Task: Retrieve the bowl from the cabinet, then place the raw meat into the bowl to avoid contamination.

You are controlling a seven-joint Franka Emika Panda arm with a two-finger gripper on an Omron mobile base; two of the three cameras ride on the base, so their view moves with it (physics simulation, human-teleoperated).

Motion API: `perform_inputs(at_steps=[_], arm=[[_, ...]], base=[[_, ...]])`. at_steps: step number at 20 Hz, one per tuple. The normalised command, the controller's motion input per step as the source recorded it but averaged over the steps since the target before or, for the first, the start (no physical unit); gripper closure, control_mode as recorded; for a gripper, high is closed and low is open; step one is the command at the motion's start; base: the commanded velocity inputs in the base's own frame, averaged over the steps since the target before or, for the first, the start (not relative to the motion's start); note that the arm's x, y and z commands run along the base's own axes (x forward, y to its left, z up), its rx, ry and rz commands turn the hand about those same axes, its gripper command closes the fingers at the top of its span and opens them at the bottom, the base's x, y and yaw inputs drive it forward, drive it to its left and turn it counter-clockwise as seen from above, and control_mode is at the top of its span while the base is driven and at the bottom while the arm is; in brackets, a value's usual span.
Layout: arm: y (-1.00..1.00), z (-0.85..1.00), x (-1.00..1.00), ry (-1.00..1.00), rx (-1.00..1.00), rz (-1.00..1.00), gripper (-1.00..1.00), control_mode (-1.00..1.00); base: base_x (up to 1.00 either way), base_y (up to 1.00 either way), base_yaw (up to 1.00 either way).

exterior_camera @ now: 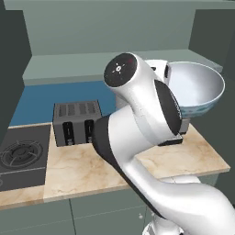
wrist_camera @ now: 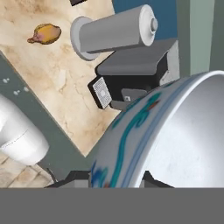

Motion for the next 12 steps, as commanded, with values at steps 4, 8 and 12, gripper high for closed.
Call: perform_inputs(at_steps=[4,8,12], arm=[[0.00,-0.39,-0.08,0.00,0.07,0.00,1.00,-1.00],[-0.03,-0.44,0.00,0.03,0.08,0.00,1.00,-1.00],[-0.12,-0.54,0.00,0.08,0.09,0.00,1.00,-1.00]], base=[[0.00,0.00,0.00],[0.00,0.00,0.00],[0.00,0.00,0.00]])
